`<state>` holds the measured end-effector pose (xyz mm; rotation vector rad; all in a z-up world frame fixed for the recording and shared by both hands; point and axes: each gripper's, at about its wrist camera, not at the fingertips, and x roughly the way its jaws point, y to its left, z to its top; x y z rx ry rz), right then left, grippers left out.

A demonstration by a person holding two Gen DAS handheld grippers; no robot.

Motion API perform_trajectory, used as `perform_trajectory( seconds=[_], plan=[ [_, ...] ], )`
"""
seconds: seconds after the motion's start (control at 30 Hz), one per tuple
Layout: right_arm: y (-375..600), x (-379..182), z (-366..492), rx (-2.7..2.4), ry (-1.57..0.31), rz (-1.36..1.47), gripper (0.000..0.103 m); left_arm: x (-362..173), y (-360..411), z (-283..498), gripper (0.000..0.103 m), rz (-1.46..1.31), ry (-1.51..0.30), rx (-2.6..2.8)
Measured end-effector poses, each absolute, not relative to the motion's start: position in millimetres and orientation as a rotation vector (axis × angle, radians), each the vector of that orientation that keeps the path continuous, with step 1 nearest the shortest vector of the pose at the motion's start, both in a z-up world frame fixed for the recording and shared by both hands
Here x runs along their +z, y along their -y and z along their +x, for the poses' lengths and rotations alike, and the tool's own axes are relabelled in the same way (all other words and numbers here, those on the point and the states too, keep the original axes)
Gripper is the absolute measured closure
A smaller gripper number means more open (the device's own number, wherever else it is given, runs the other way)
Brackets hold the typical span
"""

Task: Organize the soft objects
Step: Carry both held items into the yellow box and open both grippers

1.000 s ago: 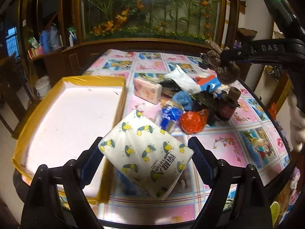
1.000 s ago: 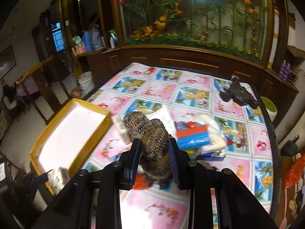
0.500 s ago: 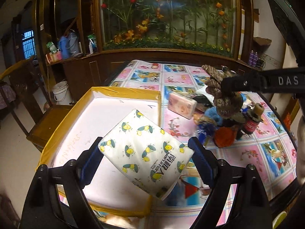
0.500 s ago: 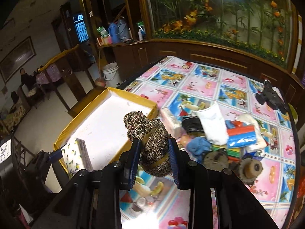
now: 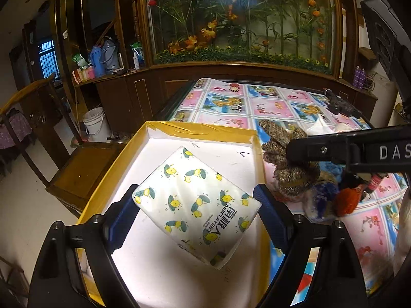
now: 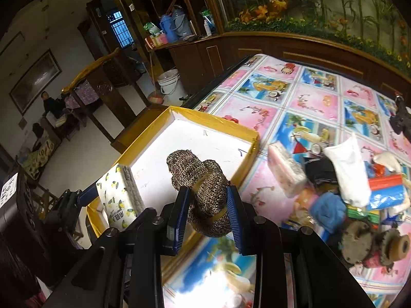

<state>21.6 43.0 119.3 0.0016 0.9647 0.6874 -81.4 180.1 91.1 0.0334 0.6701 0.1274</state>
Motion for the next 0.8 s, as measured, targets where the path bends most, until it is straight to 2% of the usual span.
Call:
perform_trajectory(
  seconds=[0.23, 0.5, 0.7, 0.8],
  plan=[
    [-67.6, 83.9, 70.0, 0.687, -1.026, 0.084, 0.074, 82.4, -192.8, -43.2, 0.015, 0.039, -0.718, 0.13],
    [-86.3, 54.5, 112.9, 0.659, -1.054, 0.132, 0.074, 59.7, -224.9, 28.8, 0.015, -0.16, -0.871, 0.077],
    [-98.8, 44.9, 128.4, 0.652, -1.056, 0.114, 0.073, 45.8, -242.0, 45.8, 0.014, -0.282, -0.879, 0.073],
    [-104.4, 43.0, 137.3, 0.619, -1.034, 0.095, 0.069, 39.9, -251.3, 51.7, 0.013, -0.357, -0.901, 0.068]
  ],
)
